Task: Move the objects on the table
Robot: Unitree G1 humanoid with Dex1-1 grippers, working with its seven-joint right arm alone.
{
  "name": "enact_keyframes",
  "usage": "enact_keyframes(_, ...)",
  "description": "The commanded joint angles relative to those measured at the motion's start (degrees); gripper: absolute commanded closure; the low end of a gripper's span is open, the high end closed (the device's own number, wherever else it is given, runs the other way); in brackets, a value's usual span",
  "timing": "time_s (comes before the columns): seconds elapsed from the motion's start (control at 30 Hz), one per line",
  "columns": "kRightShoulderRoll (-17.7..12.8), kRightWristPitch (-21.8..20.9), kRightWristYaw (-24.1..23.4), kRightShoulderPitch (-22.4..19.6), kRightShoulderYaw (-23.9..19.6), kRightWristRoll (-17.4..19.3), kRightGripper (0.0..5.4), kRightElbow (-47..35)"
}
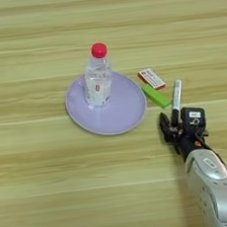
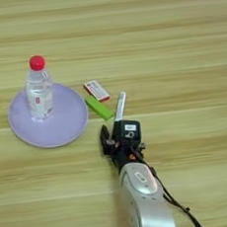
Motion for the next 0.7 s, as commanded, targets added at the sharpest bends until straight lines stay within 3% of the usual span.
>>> enact_keyframes(0.03,-0.78,0.34,-1.09,-1.3,-0.79,-0.24,3.13,-2.03)
enact_keyframes(0.37,-4.75,1.14,-2.64,-4.72,-5.8,-0.41,4.61,-3.37)
enact_keyframes(0.7,-10.49,-2.43,-2.94,-11.02,-13.55,0.83,4.63,11.5)
